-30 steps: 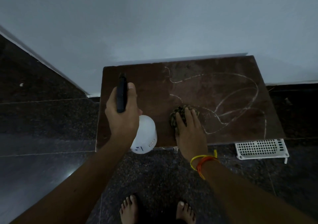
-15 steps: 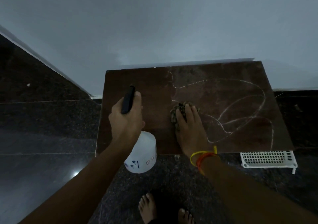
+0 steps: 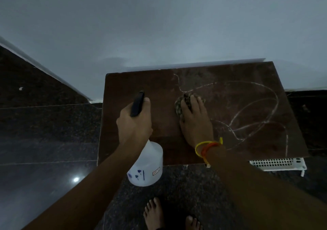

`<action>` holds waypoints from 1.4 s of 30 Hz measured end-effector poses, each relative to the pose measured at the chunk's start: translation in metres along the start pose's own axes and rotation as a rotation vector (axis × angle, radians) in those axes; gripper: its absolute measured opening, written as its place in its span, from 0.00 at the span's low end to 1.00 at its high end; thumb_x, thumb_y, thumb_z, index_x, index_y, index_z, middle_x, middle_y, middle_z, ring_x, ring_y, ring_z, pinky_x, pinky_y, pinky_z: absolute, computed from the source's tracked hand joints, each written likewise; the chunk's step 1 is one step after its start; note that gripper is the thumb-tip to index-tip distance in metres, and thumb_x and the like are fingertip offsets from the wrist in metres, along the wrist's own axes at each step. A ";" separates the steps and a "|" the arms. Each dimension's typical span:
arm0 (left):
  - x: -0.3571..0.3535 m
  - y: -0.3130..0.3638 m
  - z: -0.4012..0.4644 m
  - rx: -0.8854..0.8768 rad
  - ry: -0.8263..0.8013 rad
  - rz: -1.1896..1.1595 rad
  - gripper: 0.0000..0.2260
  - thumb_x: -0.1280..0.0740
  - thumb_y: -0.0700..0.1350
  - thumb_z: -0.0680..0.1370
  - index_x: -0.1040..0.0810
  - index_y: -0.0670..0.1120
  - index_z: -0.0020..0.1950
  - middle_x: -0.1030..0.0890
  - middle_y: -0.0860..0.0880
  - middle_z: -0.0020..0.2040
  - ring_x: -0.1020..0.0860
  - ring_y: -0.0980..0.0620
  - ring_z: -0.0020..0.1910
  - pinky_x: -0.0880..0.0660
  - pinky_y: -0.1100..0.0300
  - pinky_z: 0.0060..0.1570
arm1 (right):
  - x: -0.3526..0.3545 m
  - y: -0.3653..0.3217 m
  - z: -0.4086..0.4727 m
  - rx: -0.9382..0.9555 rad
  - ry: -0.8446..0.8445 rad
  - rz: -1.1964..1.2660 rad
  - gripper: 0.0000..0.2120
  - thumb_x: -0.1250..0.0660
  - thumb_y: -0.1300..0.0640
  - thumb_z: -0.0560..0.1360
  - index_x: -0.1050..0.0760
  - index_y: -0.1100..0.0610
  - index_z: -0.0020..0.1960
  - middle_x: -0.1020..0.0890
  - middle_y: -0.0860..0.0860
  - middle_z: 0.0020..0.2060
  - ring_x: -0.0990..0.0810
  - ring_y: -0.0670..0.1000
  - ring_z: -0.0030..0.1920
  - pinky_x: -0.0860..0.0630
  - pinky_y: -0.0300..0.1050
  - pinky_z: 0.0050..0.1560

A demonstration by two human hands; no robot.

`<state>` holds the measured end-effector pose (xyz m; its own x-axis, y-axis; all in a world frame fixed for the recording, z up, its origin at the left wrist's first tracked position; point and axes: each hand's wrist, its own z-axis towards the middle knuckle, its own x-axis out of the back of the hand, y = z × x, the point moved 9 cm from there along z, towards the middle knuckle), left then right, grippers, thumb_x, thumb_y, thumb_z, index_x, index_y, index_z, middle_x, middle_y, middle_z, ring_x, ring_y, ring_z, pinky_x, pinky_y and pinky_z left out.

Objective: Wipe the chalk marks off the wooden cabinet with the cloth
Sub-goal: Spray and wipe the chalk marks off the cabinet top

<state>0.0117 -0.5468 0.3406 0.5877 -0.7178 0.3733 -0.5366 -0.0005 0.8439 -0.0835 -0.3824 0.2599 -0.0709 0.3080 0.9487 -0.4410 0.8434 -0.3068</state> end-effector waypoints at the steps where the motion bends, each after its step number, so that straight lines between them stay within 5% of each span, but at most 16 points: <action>1: 0.000 -0.001 0.001 0.003 -0.003 0.009 0.11 0.36 0.55 0.80 0.24 0.52 0.40 0.20 0.46 0.36 0.23 0.50 0.28 0.24 0.57 0.31 | -0.002 0.003 0.007 -0.032 -0.005 0.007 0.27 0.32 0.57 0.73 0.33 0.60 0.70 0.35 0.63 0.71 0.40 0.66 0.72 0.40 0.59 0.70; 6: -0.005 -0.008 0.001 0.052 -0.059 0.030 0.10 0.37 0.55 0.81 0.23 0.50 0.47 0.20 0.45 0.39 0.22 0.50 0.31 0.23 0.55 0.33 | 0.003 -0.008 -0.021 0.029 -0.002 -0.005 0.27 0.31 0.57 0.71 0.31 0.60 0.69 0.33 0.64 0.70 0.37 0.66 0.71 0.37 0.59 0.68; 9: -0.012 -0.004 0.000 0.056 -0.089 0.041 0.12 0.37 0.55 0.80 0.23 0.50 0.43 0.19 0.43 0.38 0.22 0.47 0.30 0.22 0.52 0.36 | 0.002 -0.007 -0.019 0.135 -0.023 -0.047 0.28 0.28 0.57 0.69 0.29 0.60 0.68 0.31 0.64 0.68 0.34 0.66 0.69 0.33 0.60 0.65; 16: -0.017 0.000 0.009 0.063 -0.103 0.047 0.11 0.37 0.56 0.80 0.26 0.54 0.41 0.20 0.45 0.39 0.22 0.47 0.30 0.22 0.51 0.38 | 0.001 0.013 0.035 -0.112 0.034 -0.054 0.29 0.31 0.56 0.71 0.33 0.60 0.70 0.35 0.64 0.70 0.39 0.66 0.71 0.39 0.58 0.70; 22: -0.021 0.009 0.017 0.069 -0.106 0.018 0.09 0.36 0.55 0.80 0.26 0.55 0.41 0.20 0.44 0.39 0.23 0.48 0.28 0.24 0.55 0.34 | -0.005 -0.007 0.030 0.042 -0.015 -0.001 0.28 0.32 0.56 0.71 0.32 0.60 0.69 0.33 0.63 0.70 0.38 0.65 0.71 0.35 0.60 0.69; 29: -0.028 0.014 0.027 0.057 -0.133 0.038 0.09 0.37 0.54 0.81 0.27 0.54 0.42 0.20 0.46 0.39 0.22 0.50 0.30 0.25 0.57 0.32 | -0.002 0.016 0.090 -0.122 0.035 -0.022 0.27 0.37 0.56 0.74 0.35 0.61 0.71 0.37 0.64 0.72 0.44 0.65 0.73 0.42 0.59 0.73; 35: -0.028 0.016 0.038 0.087 -0.132 0.032 0.09 0.37 0.54 0.80 0.26 0.53 0.43 0.20 0.46 0.40 0.22 0.51 0.30 0.27 0.59 0.31 | -0.009 -0.022 0.077 0.167 -0.050 0.013 0.26 0.34 0.57 0.70 0.30 0.62 0.66 0.30 0.65 0.66 0.34 0.66 0.68 0.34 0.59 0.67; 38: -0.028 0.018 0.042 0.090 -0.129 0.006 0.09 0.36 0.54 0.80 0.25 0.52 0.43 0.20 0.45 0.39 0.23 0.51 0.29 0.27 0.58 0.30 | 0.000 0.007 0.110 0.044 0.039 -0.015 0.26 0.45 0.53 0.72 0.30 0.63 0.67 0.30 0.66 0.66 0.34 0.68 0.68 0.38 0.59 0.69; 42: -0.022 0.015 0.049 0.077 -0.118 0.008 0.09 0.36 0.54 0.80 0.24 0.52 0.43 0.20 0.45 0.38 0.23 0.50 0.30 0.27 0.58 0.30 | -0.006 0.009 0.130 -0.158 0.017 0.004 0.26 0.40 0.55 0.74 0.34 0.61 0.71 0.38 0.64 0.71 0.43 0.65 0.73 0.46 0.57 0.74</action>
<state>-0.0391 -0.5649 0.3265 0.5103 -0.7947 0.3286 -0.5886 -0.0442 0.8072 -0.2035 -0.4335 0.2614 -0.0569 0.3172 0.9466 -0.2947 0.9006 -0.3195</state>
